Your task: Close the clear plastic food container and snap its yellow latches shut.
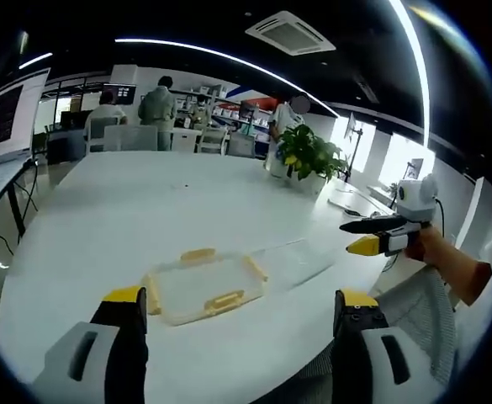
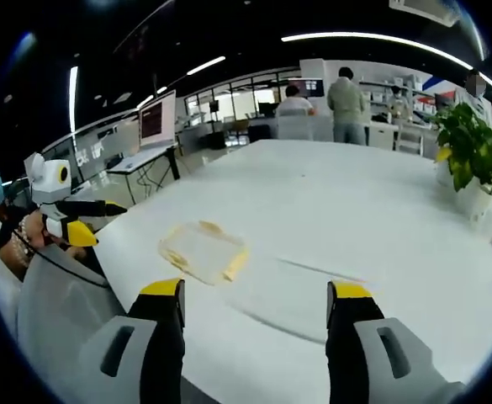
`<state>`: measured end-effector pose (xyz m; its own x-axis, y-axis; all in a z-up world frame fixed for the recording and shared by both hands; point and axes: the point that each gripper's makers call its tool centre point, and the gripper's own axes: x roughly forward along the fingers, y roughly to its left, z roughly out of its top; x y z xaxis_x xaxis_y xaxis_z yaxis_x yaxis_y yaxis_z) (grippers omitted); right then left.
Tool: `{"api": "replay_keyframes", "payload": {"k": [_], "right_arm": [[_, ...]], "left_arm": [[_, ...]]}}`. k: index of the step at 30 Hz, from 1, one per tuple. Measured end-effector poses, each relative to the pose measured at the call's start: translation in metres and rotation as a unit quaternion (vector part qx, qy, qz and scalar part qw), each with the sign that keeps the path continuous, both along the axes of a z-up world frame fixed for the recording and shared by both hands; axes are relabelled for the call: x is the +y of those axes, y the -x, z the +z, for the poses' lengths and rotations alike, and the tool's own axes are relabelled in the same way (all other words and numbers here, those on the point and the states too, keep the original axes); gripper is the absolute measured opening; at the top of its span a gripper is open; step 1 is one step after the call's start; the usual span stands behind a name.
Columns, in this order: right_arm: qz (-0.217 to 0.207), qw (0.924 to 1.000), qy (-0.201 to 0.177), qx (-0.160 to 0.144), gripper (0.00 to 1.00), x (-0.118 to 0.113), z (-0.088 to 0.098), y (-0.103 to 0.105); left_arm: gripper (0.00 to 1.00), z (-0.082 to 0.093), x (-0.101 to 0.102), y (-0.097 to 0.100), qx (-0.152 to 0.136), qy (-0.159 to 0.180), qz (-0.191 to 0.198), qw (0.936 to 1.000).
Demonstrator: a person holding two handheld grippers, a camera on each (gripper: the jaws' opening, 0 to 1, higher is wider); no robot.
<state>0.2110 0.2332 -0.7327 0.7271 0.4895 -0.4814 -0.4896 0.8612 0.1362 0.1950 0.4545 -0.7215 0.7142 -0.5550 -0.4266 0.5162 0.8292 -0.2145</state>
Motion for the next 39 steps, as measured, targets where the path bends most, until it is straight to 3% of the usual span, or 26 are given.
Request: {"api": "replay_keyframes", "payload": {"k": [5, 11, 24, 30, 39], "right_arm": [[0.005, 0.9999, 0.015, -0.004, 0.65, 0.001, -0.001, 0.0], [0.004, 0.9999, 0.011, 0.0, 0.65, 0.001, -0.002, 0.001], [0.008, 0.9999, 0.005, 0.01, 0.65, 0.002, -0.005, 0.003], [0.015, 0.9998, 0.009, 0.012, 0.66, 0.004, -0.007, 0.004], [0.028, 0.9993, 0.025, 0.002, 0.67, 0.007, -0.005, 0.005]], "left_arm": [[0.89, 0.0, -0.001, 0.0, -0.003, -0.007, -0.004, 1.0], [0.9, 0.001, 0.001, -0.001, -0.002, 0.003, 0.002, 1.0], [0.91, -0.008, -0.002, 0.002, 0.018, -0.008, -0.007, 0.9998], [0.96, -0.007, -0.001, 0.002, 0.023, 0.003, -0.001, 0.9997], [0.99, -0.008, -0.001, 0.003, 0.023, -0.006, -0.016, 0.9996]]}}
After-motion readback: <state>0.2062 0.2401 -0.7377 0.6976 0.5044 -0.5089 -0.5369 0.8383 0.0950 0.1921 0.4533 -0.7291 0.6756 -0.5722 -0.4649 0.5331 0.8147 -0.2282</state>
